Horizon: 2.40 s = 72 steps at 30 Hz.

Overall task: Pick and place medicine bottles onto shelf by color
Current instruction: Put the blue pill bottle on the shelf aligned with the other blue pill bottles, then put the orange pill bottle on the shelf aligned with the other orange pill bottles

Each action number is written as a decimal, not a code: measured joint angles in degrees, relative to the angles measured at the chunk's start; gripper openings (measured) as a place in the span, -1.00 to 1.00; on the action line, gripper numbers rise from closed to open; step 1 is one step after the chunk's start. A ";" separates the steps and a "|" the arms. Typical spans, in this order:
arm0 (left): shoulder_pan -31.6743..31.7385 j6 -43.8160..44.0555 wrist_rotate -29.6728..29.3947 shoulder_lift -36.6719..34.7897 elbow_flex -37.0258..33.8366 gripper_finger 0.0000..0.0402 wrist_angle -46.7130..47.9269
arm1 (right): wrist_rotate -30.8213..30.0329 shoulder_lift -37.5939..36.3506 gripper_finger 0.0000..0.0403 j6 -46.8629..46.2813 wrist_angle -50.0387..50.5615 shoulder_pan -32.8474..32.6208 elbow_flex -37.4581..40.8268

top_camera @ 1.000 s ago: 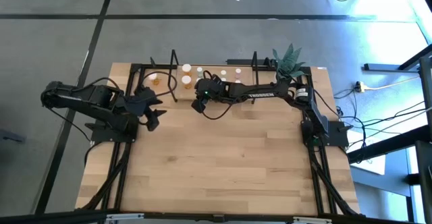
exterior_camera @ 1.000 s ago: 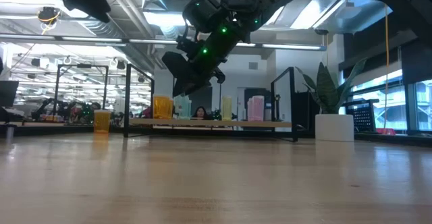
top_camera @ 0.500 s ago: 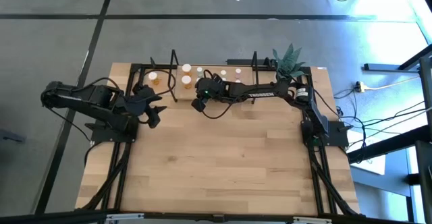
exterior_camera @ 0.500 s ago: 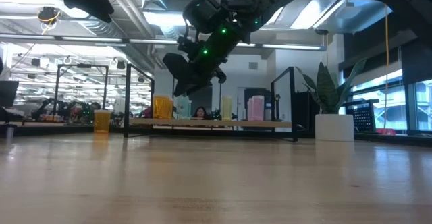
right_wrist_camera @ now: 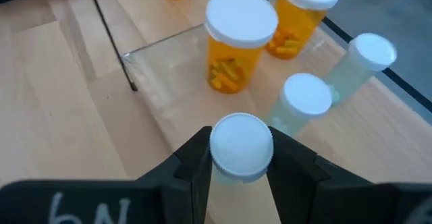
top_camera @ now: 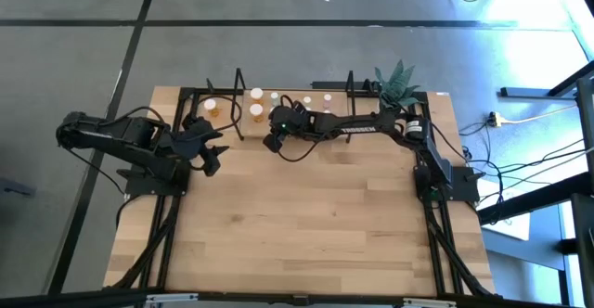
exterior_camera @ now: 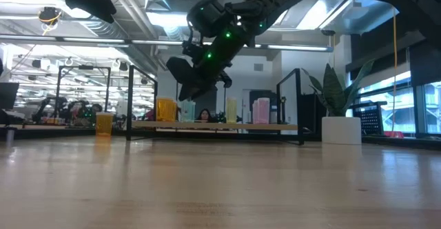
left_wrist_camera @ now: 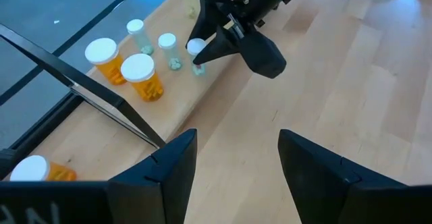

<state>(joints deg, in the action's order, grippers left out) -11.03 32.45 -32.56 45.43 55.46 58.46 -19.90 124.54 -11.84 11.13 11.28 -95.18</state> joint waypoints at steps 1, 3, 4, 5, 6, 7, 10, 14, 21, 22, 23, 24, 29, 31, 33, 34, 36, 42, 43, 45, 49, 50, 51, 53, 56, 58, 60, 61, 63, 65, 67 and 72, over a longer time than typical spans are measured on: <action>0.00 0.00 0.00 -0.01 0.00 0.00 0.00 | 0.19 0.14 -0.39 0.02 -0.03 -0.02 0.00; 0.00 0.00 0.00 -0.01 0.00 0.00 0.00 | 0.19 0.40 -0.39 0.08 -0.26 -0.04 -0.02; 0.00 0.00 0.00 -0.01 0.00 0.00 0.00 | 0.16 0.52 -0.39 0.07 -0.11 -0.04 -0.02; 0.01 0.00 0.00 -0.02 0.00 0.00 0.00 | 0.26 0.58 -0.39 0.07 -0.10 -0.06 -0.02; 0.00 0.00 0.00 0.00 0.00 0.00 0.00 | 0.26 0.58 -0.39 0.07 -0.04 -0.06 -0.02; 0.00 0.02 0.00 -0.02 0.00 0.00 0.00 | 0.26 0.58 -0.39 0.07 -0.06 -0.06 -0.02; 0.00 0.02 0.00 -0.02 0.00 0.00 0.00 | 0.09 0.58 -0.39 0.16 0.40 -0.04 -0.02; 0.00 0.03 0.00 0.00 0.00 0.00 0.00 | 0.43 0.58 -0.39 0.11 0.27 0.11 -0.02; 0.01 0.04 0.00 -0.02 0.00 0.00 0.00 | 1.45 0.58 -0.39 0.16 0.35 0.14 -0.02; 0.00 0.04 0.00 0.00 0.00 0.00 0.00 | 1.97 0.58 -0.39 0.16 0.31 0.14 -0.02; 0.00 0.04 0.00 0.00 0.00 0.00 0.00 | 1.96 0.71 -0.39 0.18 0.25 0.14 -0.02; 0.00 0.04 0.00 -0.02 0.00 0.00 0.00 | 1.98 0.84 -0.39 0.16 0.25 0.14 -0.04; 0.00 0.02 0.00 0.00 0.00 0.00 0.00 | 1.86 1.69 -0.39 0.11 -0.40 0.18 -0.15; 0.02 0.02 -0.04 -0.02 0.00 0.00 -0.02 | 1.77 1.69 -0.39 0.17 -0.53 0.18 -0.15; 0.02 0.02 -0.02 -0.01 0.00 0.00 -0.02 | 1.81 1.69 -0.39 0.14 -0.66 0.18 -0.15; 0.01 0.02 -0.04 -0.02 0.00 0.00 0.00 | 1.79 1.69 -0.39 0.13 -0.71 0.18 -0.15; 0.01 0.00 -0.03 0.00 0.00 0.00 0.00 | 1.84 1.69 -0.39 0.18 -0.70 0.18 -0.15; 0.00 0.00 -0.02 -0.02 0.00 0.00 0.00 | 1.38 1.77 -0.34 -1.66 -0.70 0.18 -0.13; 0.00 0.00 -0.02 0.00 0.00 0.00 0.00 | 1.31 1.78 -0.33 -2.24 -0.70 0.20 -0.13; 0.02 -0.01 -0.02 -0.02 0.00 0.00 0.00 | 1.71 1.88 -0.28 -3.22 -0.16 0.39 -0.05; 0.01 -0.02 -0.02 -0.01 0.00 0.00 0.00 | 1.68 2.04 -0.18 -4.47 -0.31 0.75 0.04; 0.01 -0.02 -0.02 -0.01 0.00 0.00 0.00 | 1.68 2.02 -0.16 -4.45 -0.41 0.90 0.00; 0.00 -0.02 -0.02 0.00 0.00 0.00 0.00 | 1.63 2.02 -0.13 -4.44 -0.37 1.01 0.01; 0.00 -0.02 -0.02 0.00 0.00 0.00 0.00 | 1.63 2.02 -0.08 -4.50 -0.29 1.29 0.02; 0.00 -0.02 -0.02 -0.01 0.00 0.00 0.00 | 1.57 2.00 -0.03 -4.43 -0.50 1.32 0.00; 0.00 -0.02 -0.01 -0.01 0.00 0.00 0.00 | 1.57 2.00 0.00 -4.44 -0.46 1.32 0.00; 0.00 -0.02 -0.01 0.00 0.00 0.00 0.00 | 1.57 2.00 0.01 -4.51 -0.55 1.32 0.00; 0.00 -0.04 0.00 0.00 0.00 0.00 0.00 | 1.57 2.00 0.01 -4.52 -0.59 1.32 0.00; 0.00 -0.04 0.00 0.00 0.00 0.00 0.00 | 1.57 2.00 0.01 -4.51 -0.31 1.29 -0.25; 0.02 -0.04 0.00 -0.02 0.00 0.00 0.02 | 1.57 2.00 0.01 -4.48 -0.52 1.29 -0.77; 0.00 -0.04 0.02 0.00 0.00 0.00 0.02 | 1.56 1.92 0.01 -4.54 -0.49 1.29 -1.64; 0.01 -0.04 0.02 0.00 0.00 0.00 0.02 | 1.53 1.89 0.01 -7.25 1.58 1.29 -5.09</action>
<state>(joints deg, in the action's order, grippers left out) -11.02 32.41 -32.53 45.43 55.46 58.48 -18.37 126.43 -19.09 12.72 12.58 -100.27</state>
